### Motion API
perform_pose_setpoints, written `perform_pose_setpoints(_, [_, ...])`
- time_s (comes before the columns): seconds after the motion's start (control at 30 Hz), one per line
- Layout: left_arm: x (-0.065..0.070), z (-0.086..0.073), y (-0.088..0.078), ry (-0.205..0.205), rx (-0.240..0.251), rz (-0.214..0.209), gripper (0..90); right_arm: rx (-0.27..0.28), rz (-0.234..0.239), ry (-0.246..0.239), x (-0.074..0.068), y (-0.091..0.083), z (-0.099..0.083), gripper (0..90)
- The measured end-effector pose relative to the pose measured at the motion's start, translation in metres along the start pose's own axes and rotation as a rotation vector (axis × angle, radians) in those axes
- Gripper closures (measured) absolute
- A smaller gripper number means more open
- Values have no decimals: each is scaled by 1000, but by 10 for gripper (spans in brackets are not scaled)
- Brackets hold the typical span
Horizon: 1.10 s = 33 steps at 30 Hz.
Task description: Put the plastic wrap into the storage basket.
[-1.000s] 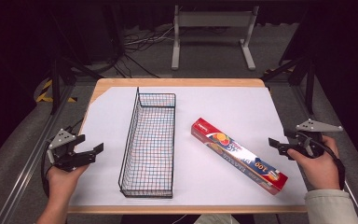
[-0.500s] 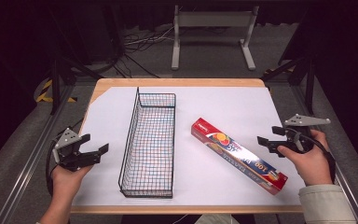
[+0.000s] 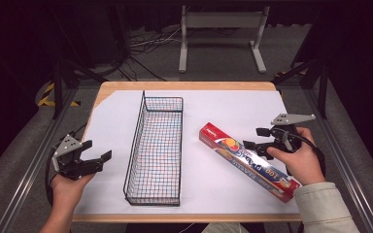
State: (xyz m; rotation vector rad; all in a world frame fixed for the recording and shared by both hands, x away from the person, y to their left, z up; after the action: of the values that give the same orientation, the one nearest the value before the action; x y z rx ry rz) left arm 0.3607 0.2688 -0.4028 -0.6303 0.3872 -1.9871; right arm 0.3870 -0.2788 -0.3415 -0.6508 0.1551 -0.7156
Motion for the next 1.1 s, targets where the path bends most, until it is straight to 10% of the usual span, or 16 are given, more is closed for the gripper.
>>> perform_pose_setpoints(0.43, [0, 0, 0, -7, 14, 3, 158, -147, -12, -93, -3, 34, 0, 182])
perform_pose_setpoints(1.1, [0, -3, 1, -13, 18, 10, 156, -339, 20, -98, -3, 69, -28, 187])
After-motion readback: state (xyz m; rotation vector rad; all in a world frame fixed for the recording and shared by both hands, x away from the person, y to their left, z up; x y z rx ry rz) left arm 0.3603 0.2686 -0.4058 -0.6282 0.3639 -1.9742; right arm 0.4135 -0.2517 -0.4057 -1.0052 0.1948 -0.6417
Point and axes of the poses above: each handheld gripper's, and its own axes: y roughly forward along the jaws, z roughly out of its top, x roughly to its right, the point moved 2 cm from there along y, roughly forward along the jaws, and after that the axes turned 13 degrees about -y, right-handed, at the moved point
